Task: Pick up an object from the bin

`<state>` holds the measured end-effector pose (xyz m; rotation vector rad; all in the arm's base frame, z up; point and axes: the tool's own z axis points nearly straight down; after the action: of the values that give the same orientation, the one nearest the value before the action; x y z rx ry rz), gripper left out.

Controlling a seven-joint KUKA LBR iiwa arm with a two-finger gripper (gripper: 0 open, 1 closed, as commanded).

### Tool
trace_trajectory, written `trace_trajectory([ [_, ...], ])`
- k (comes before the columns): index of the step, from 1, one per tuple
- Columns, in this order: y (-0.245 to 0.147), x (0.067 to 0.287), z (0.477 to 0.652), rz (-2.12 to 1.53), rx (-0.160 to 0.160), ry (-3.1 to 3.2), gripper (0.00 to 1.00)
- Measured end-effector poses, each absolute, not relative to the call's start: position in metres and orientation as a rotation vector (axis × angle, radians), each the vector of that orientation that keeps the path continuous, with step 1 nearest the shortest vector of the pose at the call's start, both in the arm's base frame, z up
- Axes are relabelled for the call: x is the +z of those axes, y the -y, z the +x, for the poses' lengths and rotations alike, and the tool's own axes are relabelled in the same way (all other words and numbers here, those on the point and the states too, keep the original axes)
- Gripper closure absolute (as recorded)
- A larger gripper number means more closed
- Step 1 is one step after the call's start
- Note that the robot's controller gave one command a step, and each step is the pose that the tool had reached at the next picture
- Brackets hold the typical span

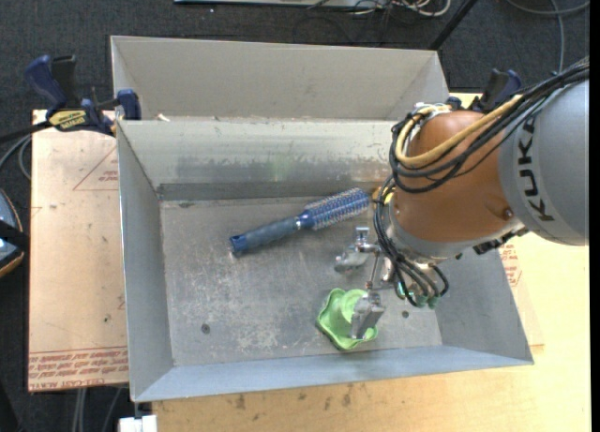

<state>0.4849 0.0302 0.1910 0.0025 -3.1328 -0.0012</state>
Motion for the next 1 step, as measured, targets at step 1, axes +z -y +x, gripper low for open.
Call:
trace_trajectory([
  [1,-0.053,0.0782,0.5774,0.38,-0.003,3.123,0.0],
])
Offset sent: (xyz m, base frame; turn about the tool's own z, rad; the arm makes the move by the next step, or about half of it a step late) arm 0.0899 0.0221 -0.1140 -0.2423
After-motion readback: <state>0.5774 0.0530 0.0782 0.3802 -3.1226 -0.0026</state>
